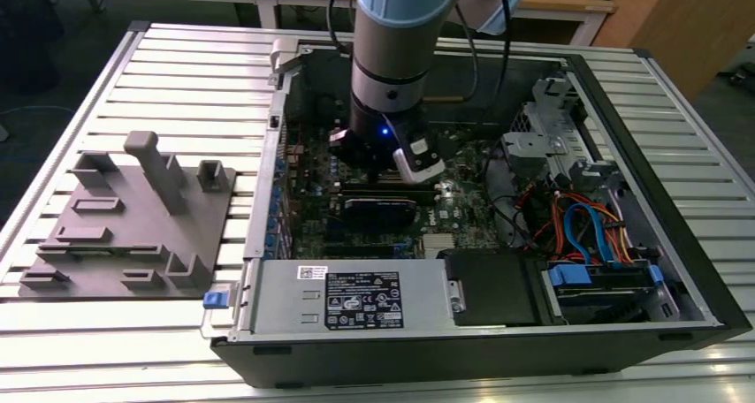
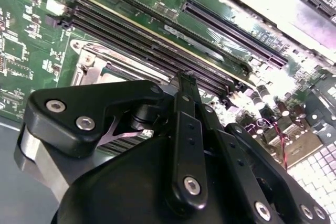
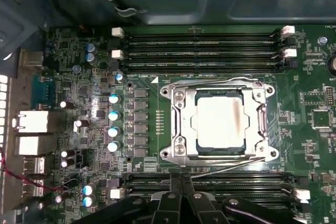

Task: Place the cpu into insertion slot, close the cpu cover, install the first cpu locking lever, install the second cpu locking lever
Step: 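Install the second cpu locking lever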

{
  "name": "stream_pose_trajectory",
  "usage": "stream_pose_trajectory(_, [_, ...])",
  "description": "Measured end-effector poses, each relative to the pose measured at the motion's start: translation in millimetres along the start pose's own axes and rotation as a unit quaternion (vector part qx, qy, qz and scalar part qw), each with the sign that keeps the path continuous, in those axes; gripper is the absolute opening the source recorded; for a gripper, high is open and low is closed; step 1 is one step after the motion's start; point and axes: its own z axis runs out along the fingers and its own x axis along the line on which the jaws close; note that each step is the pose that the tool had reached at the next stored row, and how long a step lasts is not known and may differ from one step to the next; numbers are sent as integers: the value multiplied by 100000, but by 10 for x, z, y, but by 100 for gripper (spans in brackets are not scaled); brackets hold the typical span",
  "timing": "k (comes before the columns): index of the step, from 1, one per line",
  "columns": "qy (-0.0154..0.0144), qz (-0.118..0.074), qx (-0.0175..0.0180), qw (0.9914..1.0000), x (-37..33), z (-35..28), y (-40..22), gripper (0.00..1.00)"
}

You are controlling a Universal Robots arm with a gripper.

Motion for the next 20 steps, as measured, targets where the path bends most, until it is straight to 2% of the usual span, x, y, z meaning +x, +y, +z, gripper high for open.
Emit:
stream_pose_trajectory(3, [20, -17, -601, 99998, 35, 12, -18, 11])
stream_pose_trajectory(9, [57, -40, -1794, 99984, 52, 60, -26, 11])
stream_pose_trajectory(14, [94, -63, -3079, 99953, 62, 91, -30, 11])
stream_pose_trajectory(17, [99, -75, -3407, 99942, 62, 110, -32, 11])
stream_pose_trajectory(20, [108, -79, -3471, 99940, 63, 116, -33, 11])
